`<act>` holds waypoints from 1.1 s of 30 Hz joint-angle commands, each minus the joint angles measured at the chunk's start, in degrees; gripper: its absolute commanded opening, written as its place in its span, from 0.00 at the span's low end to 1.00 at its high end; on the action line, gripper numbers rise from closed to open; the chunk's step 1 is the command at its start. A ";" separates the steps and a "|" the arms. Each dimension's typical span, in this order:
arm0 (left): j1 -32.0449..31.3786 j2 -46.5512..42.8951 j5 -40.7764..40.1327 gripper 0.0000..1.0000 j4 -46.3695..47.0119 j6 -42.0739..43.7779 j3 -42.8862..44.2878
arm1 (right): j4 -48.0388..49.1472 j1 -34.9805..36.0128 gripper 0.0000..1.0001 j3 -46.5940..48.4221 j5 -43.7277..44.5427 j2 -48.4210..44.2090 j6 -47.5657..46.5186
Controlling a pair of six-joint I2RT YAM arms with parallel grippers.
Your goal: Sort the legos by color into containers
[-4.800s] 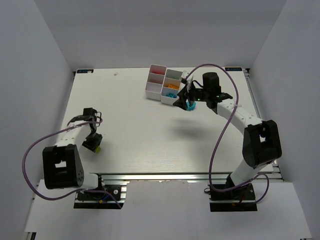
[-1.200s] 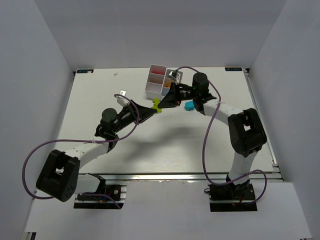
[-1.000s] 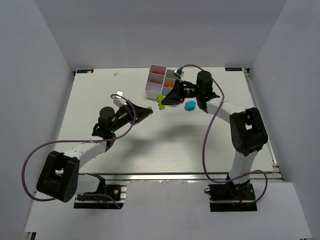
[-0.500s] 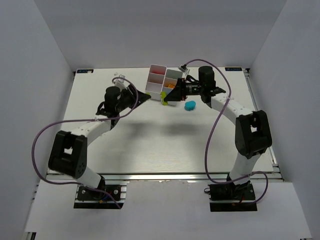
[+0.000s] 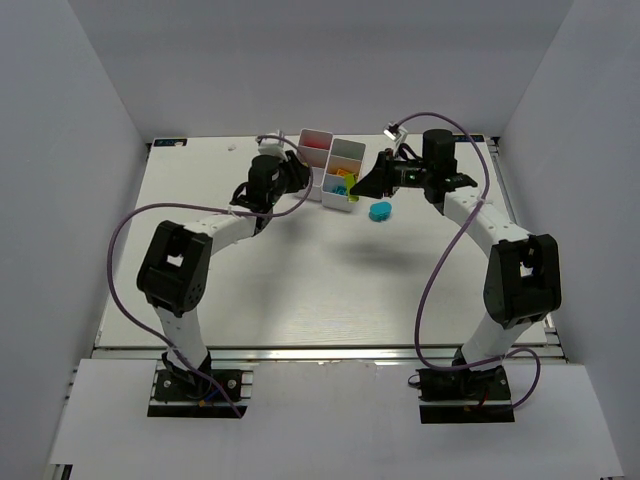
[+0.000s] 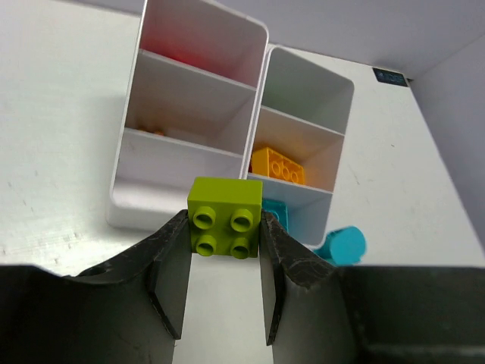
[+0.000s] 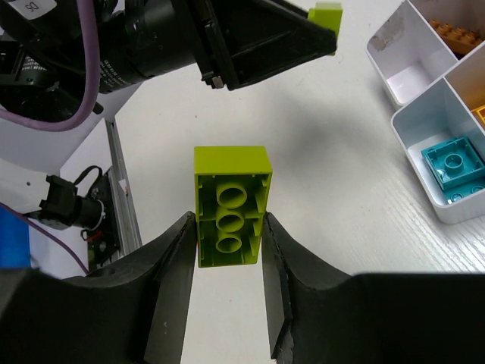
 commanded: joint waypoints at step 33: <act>-3.15 10.11 -11.19 0.50 -3.14 12.01 12.85 | 0.38 -0.39 0.02 0.17 0.81 -0.62 -3.32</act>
